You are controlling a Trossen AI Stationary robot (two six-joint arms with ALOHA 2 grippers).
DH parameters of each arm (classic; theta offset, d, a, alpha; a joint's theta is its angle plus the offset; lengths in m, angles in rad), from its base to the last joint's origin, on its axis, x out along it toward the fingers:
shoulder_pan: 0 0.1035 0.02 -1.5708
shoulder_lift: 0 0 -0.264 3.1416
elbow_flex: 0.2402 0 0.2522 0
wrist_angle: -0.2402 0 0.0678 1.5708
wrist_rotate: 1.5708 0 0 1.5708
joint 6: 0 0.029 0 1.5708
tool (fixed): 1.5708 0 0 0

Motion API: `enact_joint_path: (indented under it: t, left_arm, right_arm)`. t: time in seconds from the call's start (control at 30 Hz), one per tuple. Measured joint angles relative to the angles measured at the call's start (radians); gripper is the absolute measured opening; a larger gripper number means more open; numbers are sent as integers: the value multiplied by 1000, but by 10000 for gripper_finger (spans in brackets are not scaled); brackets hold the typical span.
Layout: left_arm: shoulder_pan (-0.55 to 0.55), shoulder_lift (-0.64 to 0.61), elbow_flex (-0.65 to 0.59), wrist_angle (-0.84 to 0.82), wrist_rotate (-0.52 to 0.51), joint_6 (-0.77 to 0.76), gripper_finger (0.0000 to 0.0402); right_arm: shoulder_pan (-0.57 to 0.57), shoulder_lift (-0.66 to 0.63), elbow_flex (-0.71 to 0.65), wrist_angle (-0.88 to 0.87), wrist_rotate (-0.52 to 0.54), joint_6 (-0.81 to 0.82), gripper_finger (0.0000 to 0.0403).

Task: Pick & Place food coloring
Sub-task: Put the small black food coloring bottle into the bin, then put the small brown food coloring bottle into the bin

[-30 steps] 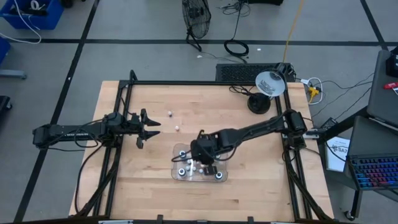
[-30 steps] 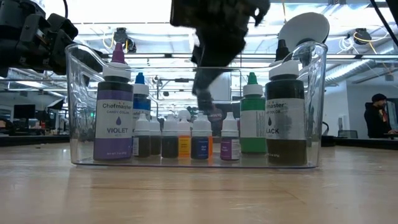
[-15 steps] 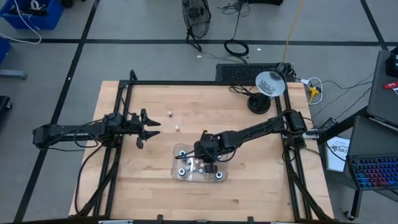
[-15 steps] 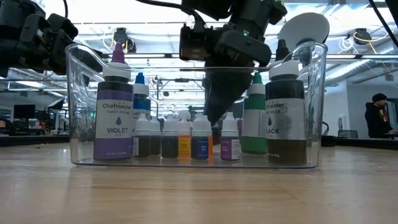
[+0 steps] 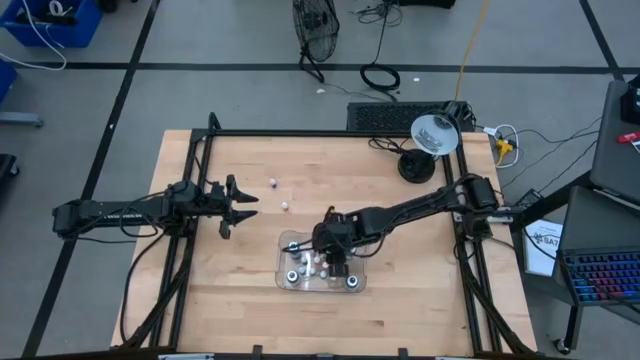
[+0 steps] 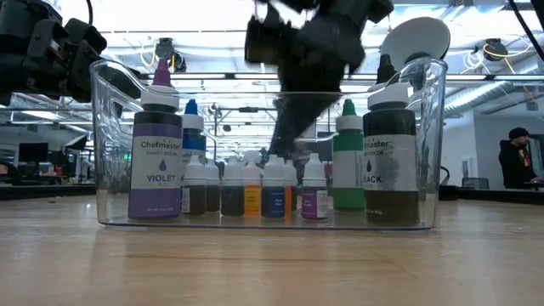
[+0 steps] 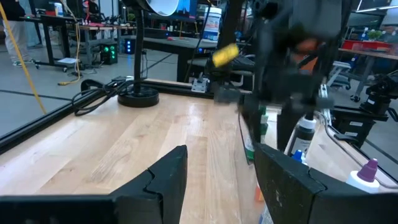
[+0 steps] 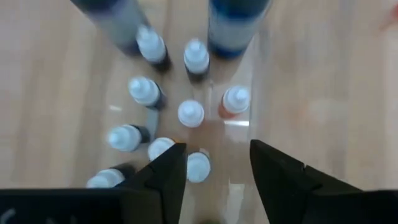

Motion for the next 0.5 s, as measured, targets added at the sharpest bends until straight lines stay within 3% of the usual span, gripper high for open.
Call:
enact_joint_path:
  t: [0.5]
  left_arm:
    - [0,0,0,0,0,0,186]
  right_arm:
    - [-14,-586,0,-4,0,12,161]
